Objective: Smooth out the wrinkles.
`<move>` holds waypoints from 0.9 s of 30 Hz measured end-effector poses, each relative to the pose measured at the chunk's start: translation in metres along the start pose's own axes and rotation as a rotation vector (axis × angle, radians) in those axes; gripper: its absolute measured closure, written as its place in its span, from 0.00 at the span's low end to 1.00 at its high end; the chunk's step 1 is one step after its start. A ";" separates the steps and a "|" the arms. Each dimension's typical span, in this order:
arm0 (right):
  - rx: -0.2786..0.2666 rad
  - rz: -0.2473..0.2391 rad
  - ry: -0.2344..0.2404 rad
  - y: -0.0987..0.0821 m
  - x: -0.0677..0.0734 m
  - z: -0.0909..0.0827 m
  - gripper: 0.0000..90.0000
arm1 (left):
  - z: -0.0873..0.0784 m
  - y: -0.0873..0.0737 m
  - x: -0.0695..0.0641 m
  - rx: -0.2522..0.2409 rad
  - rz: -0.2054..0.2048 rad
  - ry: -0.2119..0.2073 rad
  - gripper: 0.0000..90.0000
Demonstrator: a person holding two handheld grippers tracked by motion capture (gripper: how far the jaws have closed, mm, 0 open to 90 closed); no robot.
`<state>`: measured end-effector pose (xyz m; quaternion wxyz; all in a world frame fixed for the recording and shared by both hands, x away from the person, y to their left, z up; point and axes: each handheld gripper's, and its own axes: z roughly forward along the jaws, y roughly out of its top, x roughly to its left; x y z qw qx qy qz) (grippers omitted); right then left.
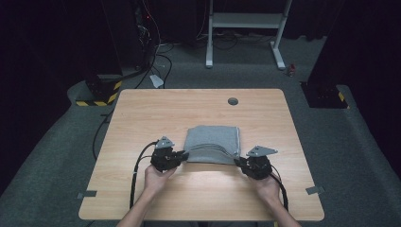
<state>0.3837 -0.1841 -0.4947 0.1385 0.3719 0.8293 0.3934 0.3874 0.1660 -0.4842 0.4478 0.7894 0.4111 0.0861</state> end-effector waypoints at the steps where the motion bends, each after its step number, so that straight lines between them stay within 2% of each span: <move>1: 0.003 0.002 0.001 -0.001 0.000 0.000 0.86 | 0.000 -0.001 -0.001 -0.001 -0.002 -0.002 0.85; 8: 0.022 0.001 0.000 -0.006 -0.001 -0.001 0.87 | -0.002 -0.007 -0.006 0.012 0.026 0.004 0.87; 22: 0.069 -0.015 -0.007 -0.017 0.000 -0.001 0.87 | 0.001 -0.017 -0.019 0.105 0.137 0.039 0.87; 27: 0.087 -0.021 -0.009 -0.021 0.003 -0.003 0.85 | 0.000 -0.024 -0.021 0.135 0.145 0.033 0.85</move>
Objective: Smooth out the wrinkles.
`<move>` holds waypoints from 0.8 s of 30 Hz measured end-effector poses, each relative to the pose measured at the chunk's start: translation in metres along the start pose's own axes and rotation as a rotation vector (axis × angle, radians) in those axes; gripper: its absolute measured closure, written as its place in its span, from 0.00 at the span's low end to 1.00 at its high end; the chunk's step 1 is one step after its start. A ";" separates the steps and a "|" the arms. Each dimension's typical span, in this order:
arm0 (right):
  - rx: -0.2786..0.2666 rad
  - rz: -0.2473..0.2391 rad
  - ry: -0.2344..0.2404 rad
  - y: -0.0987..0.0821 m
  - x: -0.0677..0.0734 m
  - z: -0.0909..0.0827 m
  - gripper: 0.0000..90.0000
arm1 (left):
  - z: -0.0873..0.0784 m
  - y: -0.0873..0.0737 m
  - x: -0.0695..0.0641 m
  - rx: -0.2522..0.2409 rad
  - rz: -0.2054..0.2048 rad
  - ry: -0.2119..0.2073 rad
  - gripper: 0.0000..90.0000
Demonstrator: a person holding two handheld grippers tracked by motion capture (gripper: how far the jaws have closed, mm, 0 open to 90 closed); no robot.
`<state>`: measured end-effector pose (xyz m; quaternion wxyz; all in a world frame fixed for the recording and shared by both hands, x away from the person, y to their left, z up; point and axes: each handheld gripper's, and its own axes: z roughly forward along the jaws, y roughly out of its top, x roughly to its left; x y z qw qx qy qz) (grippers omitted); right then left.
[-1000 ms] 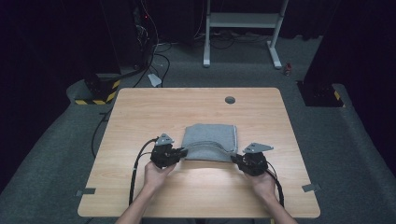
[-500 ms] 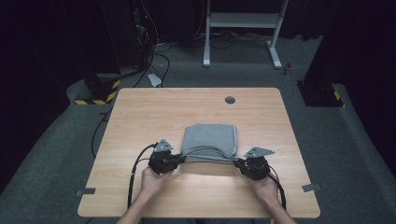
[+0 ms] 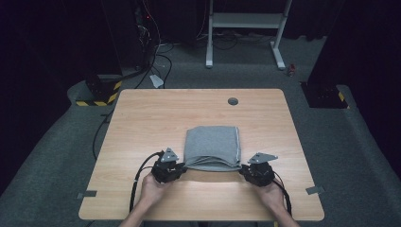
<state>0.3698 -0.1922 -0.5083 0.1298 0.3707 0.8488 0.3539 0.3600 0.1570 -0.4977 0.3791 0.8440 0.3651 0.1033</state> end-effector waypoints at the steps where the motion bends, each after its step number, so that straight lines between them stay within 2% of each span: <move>1: 0.004 -0.005 -0.002 -0.001 0.000 0.000 0.84 | 0.000 -0.001 -0.001 0.005 0.002 -0.005 0.84; 8: 0.032 -0.004 -0.012 -0.007 -0.001 -0.007 0.78 | -0.007 -0.011 -0.002 0.028 -0.006 -0.023 0.78; 12: 0.040 0.008 -0.024 -0.012 -0.006 -0.015 0.77 | -0.016 -0.015 -0.002 0.022 -0.021 -0.045 0.71; 15: 0.016 0.029 -0.036 -0.012 -0.010 -0.022 0.77 | -0.027 -0.016 -0.002 -0.002 -0.039 -0.045 0.65; 19: -0.045 0.059 -0.036 -0.002 -0.009 -0.032 0.78 | -0.039 -0.012 0.001 -0.045 -0.071 -0.032 0.60; 22: -0.080 0.061 -0.028 0.012 -0.004 -0.033 0.79 | -0.038 -0.001 0.002 -0.061 -0.076 -0.008 0.59; 24: -0.092 0.038 -0.022 0.022 0.001 -0.029 0.79 | -0.030 0.007 0.002 -0.065 -0.077 0.010 0.58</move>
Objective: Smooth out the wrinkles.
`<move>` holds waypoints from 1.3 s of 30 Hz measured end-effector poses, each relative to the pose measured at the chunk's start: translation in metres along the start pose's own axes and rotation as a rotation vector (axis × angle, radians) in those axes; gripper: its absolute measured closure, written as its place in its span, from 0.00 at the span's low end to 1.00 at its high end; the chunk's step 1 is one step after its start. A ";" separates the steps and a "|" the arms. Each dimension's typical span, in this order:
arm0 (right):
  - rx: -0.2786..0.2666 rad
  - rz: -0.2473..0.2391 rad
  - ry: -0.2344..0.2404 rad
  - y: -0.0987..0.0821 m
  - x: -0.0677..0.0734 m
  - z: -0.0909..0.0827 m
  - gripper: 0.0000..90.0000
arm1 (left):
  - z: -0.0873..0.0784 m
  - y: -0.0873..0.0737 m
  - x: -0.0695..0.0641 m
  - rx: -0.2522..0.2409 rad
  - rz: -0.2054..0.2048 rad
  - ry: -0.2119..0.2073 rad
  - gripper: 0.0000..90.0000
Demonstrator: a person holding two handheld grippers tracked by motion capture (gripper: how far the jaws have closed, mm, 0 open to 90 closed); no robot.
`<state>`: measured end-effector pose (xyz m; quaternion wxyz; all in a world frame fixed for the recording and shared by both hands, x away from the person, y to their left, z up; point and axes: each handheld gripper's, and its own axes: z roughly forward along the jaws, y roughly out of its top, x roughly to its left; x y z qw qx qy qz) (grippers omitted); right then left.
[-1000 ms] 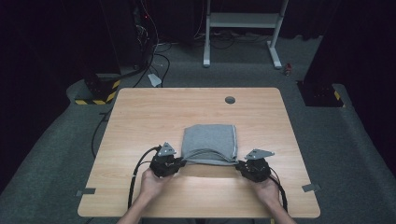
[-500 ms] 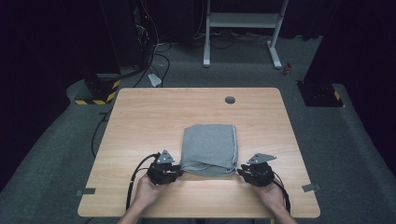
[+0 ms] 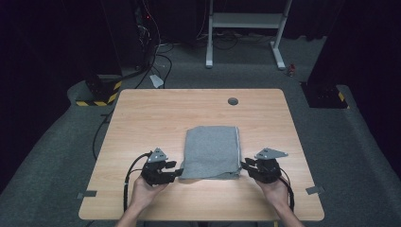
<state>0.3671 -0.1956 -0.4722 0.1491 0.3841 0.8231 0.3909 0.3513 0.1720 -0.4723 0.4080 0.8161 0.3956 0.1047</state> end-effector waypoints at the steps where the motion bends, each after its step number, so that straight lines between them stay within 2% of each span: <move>1: -0.006 -0.009 0.000 0.004 0.004 0.003 0.80 | 0.005 0.004 -0.002 0.004 0.003 0.004 0.58; 3: -0.003 -0.022 -0.002 0.011 0.011 0.011 0.80 | 0.018 0.010 -0.006 0.001 0.009 0.008 0.57; 6: 0.013 -0.047 -0.011 0.015 0.018 0.023 0.80 | 0.035 0.016 -0.013 0.022 0.056 0.042 0.57; 9: 0.057 -0.068 -0.028 0.012 0.022 0.033 0.78 | 0.047 0.013 -0.018 0.046 0.065 0.066 0.56; 11: 0.086 -0.056 -0.040 0.005 0.022 0.036 0.73 | 0.052 0.006 -0.020 0.073 0.078 0.089 0.54; 13: 0.116 -0.059 -0.072 -0.003 0.022 0.037 0.68 | 0.053 -0.002 -0.021 0.095 0.098 0.107 0.54; 15: 0.124 -0.060 -0.082 -0.012 0.020 0.036 0.66 | 0.053 -0.009 -0.020 0.107 0.105 0.112 0.54; 18: 0.111 -0.057 -0.091 -0.021 0.017 0.032 0.63 | 0.049 -0.017 -0.017 0.097 0.091 0.101 0.52; 20: 0.141 -0.043 -0.085 -0.023 0.014 0.032 0.62 | 0.046 -0.020 -0.016 0.092 0.097 0.107 0.52; 23: 0.137 -0.015 -0.075 -0.028 0.010 0.030 0.61 | 0.043 -0.022 -0.015 0.091 0.104 0.114 0.51; 26: 0.124 -0.022 -0.071 -0.028 0.011 0.026 0.61 | 0.038 -0.024 -0.015 0.087 0.080 0.105 0.48; 27: 0.117 -0.018 -0.068 -0.027 0.012 0.024 0.61 | 0.034 -0.024 -0.014 0.073 0.059 0.093 0.47; 31: 0.074 -0.006 -0.049 -0.020 0.008 0.015 0.63 | 0.020 -0.018 -0.005 0.013 0.016 0.076 0.46; 33: 0.052 0.006 -0.047 -0.013 0.005 0.013 0.65 | 0.018 -0.011 0.001 -0.005 0.002 0.088 0.46; 36: 0.034 0.017 -0.044 -0.001 0.000 0.015 0.71 | 0.021 0.002 0.012 -0.026 -0.023 0.098 0.48; 39: 0.014 0.030 -0.027 0.012 -0.006 0.023 0.75 | 0.032 0.015 0.022 -0.037 -0.058 0.076 0.48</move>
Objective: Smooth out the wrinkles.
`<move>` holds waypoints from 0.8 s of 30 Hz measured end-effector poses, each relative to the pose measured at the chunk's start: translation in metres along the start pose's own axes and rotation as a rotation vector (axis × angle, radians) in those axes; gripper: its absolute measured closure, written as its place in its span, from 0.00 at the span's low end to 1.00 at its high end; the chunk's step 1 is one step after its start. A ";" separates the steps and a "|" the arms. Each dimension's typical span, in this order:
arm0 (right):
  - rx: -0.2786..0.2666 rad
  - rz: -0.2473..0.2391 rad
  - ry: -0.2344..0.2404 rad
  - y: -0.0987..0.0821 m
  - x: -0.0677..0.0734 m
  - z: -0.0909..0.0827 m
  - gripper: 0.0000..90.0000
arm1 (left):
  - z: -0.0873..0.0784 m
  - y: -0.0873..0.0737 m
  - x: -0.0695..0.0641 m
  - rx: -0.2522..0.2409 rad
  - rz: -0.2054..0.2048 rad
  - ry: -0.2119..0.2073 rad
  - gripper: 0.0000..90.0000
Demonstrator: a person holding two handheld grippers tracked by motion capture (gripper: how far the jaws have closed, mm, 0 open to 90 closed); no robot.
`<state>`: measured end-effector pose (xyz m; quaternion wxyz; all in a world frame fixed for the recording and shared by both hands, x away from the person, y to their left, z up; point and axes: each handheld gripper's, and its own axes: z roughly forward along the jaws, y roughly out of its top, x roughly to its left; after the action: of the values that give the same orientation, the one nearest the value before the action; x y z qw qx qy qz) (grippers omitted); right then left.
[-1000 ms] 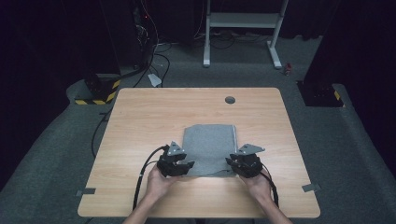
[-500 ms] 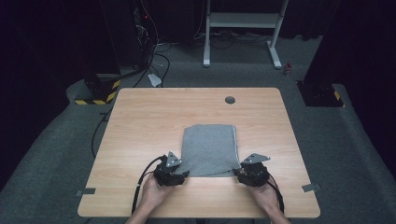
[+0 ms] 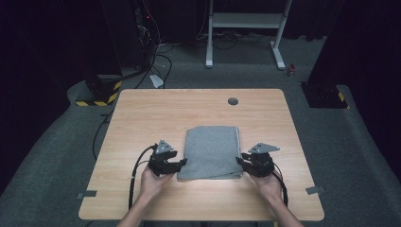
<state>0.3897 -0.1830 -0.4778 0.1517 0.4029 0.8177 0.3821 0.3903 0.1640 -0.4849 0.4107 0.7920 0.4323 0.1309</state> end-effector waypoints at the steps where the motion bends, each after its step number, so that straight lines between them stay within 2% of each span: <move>1: -0.008 0.004 0.010 0.004 -0.002 0.004 0.75 | 0.005 0.005 0.002 -0.001 0.006 0.007 0.48; 2: -0.015 0.001 0.018 0.009 -0.004 0.008 0.75 | 0.011 0.010 0.004 0.002 0.003 0.001 0.49; 6: -0.045 -0.007 -0.006 0.025 -0.009 0.025 0.73 | 0.035 0.032 0.009 0.003 0.003 -0.014 0.48; 9: -0.061 0.021 -0.020 0.036 -0.015 0.038 0.68 | 0.055 0.047 0.013 0.005 0.003 -0.003 0.47; 11: -0.051 0.048 -0.032 0.041 -0.018 0.047 0.67 | 0.065 0.054 0.018 -0.005 -0.035 -0.015 0.47; 13: -0.056 0.056 -0.039 0.043 -0.021 0.054 0.67 | 0.076 0.057 0.023 0.002 -0.064 -0.021 0.47; 14: -0.037 0.067 -0.044 0.043 -0.022 0.058 0.66 | 0.082 0.057 0.025 0.017 -0.086 -0.017 0.47; 16: -0.003 0.071 -0.058 0.043 -0.026 0.065 0.66 | 0.092 0.056 0.029 0.044 -0.094 0.011 0.47; 17: 0.010 0.073 -0.060 0.042 -0.029 0.067 0.66 | 0.096 0.055 0.032 0.057 -0.101 0.030 0.48; 19: 0.033 0.076 -0.062 0.039 -0.033 0.071 0.66 | 0.100 0.052 0.039 0.072 -0.109 0.019 0.48; 21: 0.044 0.082 -0.063 0.036 -0.035 0.073 0.66 | 0.100 0.052 0.041 0.070 -0.123 0.023 0.48; 22: 0.040 0.077 -0.066 0.035 -0.036 0.073 0.66 | 0.099 0.053 0.042 0.078 -0.111 0.042 0.48; 24: 0.048 0.083 -0.079 0.034 -0.038 0.072 0.65 | 0.095 0.055 0.044 0.086 -0.116 0.050 0.47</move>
<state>0.4722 -0.1631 -0.5021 0.1582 0.4548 0.8027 0.3519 0.5010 0.1321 -0.5091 0.3724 0.7790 0.4928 0.1081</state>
